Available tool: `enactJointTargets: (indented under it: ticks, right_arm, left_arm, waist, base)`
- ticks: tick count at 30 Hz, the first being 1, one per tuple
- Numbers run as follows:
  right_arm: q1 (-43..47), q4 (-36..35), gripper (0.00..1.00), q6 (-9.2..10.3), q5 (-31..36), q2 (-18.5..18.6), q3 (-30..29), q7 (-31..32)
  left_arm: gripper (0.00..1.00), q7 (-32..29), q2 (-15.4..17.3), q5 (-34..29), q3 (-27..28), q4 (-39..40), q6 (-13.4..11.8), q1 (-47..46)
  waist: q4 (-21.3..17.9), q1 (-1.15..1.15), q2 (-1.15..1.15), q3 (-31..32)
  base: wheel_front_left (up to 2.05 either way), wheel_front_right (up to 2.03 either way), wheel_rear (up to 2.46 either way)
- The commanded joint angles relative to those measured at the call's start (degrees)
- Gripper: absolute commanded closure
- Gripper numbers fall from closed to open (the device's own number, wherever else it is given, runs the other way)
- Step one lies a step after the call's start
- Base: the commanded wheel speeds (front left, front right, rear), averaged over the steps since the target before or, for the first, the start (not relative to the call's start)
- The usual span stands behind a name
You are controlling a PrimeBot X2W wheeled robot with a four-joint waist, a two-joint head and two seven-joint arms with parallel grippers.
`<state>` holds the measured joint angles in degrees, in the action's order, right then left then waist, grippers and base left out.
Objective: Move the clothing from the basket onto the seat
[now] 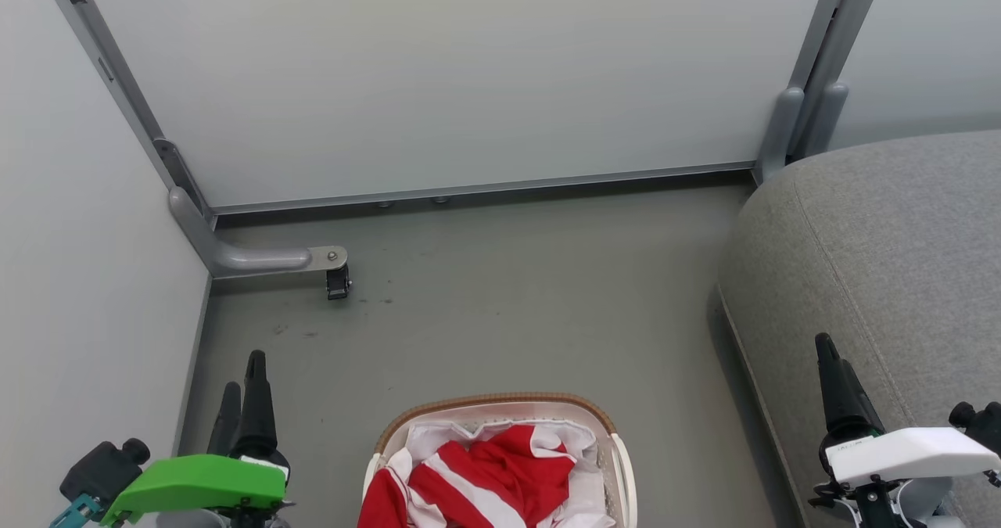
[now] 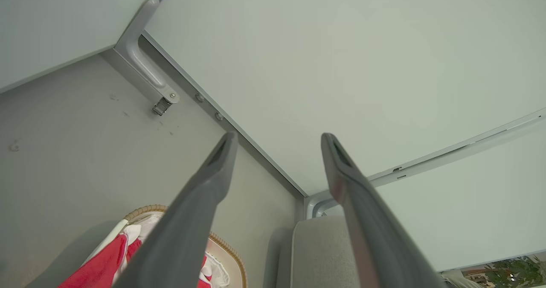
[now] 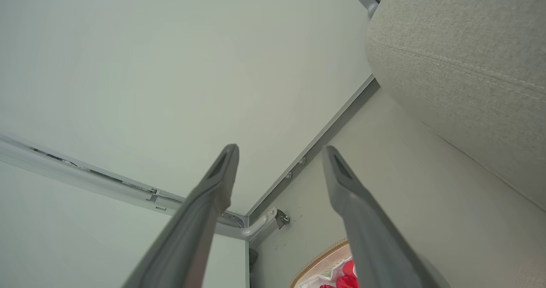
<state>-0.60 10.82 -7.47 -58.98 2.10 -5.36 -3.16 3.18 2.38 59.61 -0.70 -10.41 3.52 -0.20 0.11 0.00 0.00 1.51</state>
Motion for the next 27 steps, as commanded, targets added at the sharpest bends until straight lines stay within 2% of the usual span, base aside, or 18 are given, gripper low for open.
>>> enactJointTargets:
  ticks: [1, 12, 27]
  right_arm:
    - [0.1, -1.2, 0.00, -0.02, 2.6, 0.4, 0.1, -0.6]
    - [1.0, -1.1, 0.00, -0.02, 13.5, 0.5, 1.2, -2.7]
    - [2.1, -1.7, 0.00, -0.03, 25.2, 0.6, 2.0, -5.1]
  left_arm:
    - [0.00, 0.6, 0.4, -2.7, -0.3, 1.0, -0.3, 0.4]
    - [0.00, 2.7, 0.4, -14.7, -1.0, 0.5, -0.5, 2.1]
    - [0.00, 5.1, 0.5, -24.0, -2.5, -0.5, -1.0, 3.3]
  waist:
    - [0.0, 0.00, 0.00, 0.0]
    - [0.0, 0.00, 0.00, 0.4]
    - [0.1, 0.00, 0.00, 0.9]
  base:
    - [0.00, 0.00, 0.00]
    - [0.00, 0.00, 0.00]
    - [0.00, 0.00, 0.00]
